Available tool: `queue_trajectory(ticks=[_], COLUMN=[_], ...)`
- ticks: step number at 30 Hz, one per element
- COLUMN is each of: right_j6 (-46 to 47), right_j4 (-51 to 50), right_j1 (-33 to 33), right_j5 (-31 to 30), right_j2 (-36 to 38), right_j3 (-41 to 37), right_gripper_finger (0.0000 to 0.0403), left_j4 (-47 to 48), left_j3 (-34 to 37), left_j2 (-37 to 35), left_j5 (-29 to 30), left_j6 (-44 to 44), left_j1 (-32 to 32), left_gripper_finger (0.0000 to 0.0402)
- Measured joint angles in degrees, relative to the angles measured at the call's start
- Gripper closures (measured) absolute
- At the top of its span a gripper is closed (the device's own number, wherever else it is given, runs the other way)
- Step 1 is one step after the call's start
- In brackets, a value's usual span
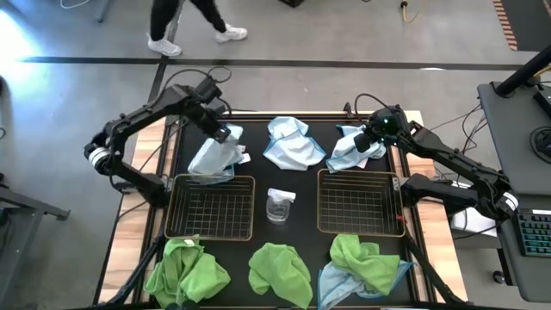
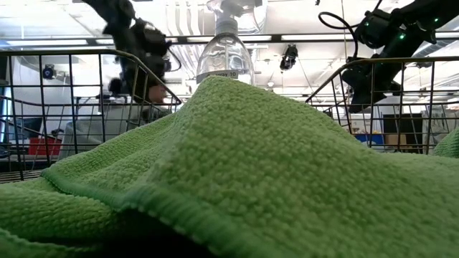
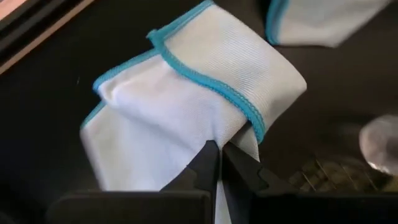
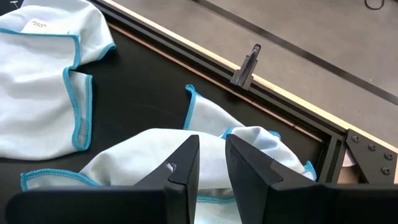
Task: Sort microfiber towel by color & place in baskets
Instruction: Put the blue microfiber towel into the left wire basket
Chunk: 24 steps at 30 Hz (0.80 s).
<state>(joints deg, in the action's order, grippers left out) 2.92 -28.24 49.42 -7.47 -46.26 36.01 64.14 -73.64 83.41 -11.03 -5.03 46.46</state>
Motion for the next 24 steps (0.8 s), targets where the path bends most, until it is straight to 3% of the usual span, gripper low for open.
queue_trajectory(ticks=[13, 18, 24], right_j6=[0.0, 0.5, 0.5], right_j4=[-0.1, -0.2, -0.2], right_j1=[0.0, 0.0, 0.0], right_j5=[0.0, 0.0, 0.0], right_j2=[0.0, 0.0, 0.0], right_j3=[0.0, 0.0, 0.0], right_gripper_finger=[0.033, 0.033, 0.033], left_j4=[22.1, 24.4, 24.7], left_j3=[-31.9, -42.6, -49.0], left_j2=[-0.7, -0.8, -0.8], left_j5=[3.8, 5.2, 5.1], left_j6=[-0.4, -1.5, -3.1], left_j1=[-2.4, -3.4, -7.3], left_gripper_finger=[0.0401, 0.0401, 0.0401])
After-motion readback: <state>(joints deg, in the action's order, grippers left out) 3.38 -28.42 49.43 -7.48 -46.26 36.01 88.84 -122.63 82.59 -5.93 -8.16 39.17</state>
